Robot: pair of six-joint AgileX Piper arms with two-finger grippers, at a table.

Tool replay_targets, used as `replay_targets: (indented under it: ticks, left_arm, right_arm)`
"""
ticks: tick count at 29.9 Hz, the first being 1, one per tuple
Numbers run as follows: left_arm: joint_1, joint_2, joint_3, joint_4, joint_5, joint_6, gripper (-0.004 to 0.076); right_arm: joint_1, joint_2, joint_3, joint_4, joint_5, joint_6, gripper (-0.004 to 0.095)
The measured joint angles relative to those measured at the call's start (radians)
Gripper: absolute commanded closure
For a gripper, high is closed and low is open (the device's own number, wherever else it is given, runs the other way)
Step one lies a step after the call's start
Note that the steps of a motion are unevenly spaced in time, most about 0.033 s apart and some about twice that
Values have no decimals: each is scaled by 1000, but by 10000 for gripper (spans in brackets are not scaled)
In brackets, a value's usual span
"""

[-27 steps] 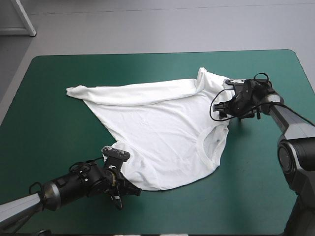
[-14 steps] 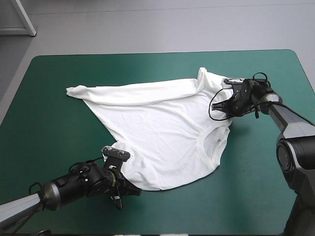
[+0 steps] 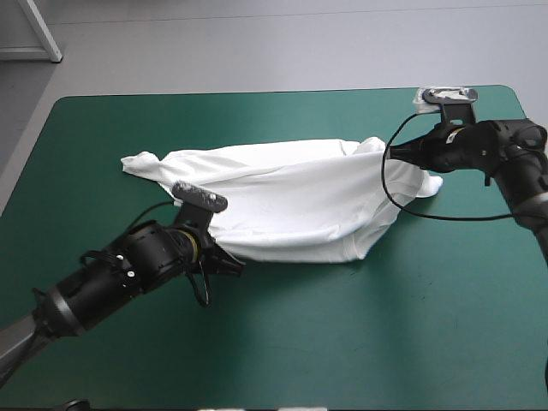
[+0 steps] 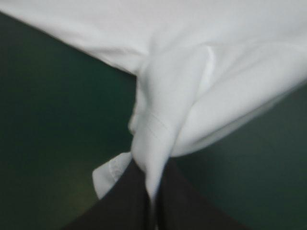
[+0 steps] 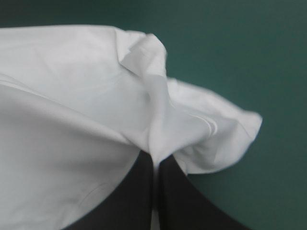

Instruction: Fold the cloth

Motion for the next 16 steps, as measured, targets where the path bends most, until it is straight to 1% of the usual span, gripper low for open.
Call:
replay_targets:
  ticks: [3,7,10,13,16]
  left_arm:
    - [11,0,-192,20,93,118,733]
    - [51,30,-490,22,168,263,733]
    - [78,65,-696,44,188,354,733]
    - [83,95,-877,98,188,404,733]
    - [83,110,-1033,164,188,435,733]
  right_arm:
    - [0,-90,-50,-2,39,1,926]
    - [0,-166,-181,-14,111,1,926]
    - [0,-197,-297,-33,162,3,926]
    - [0,-211,-429,-57,207,10,926]
    - [0,-215,-569,-75,229,10,924]
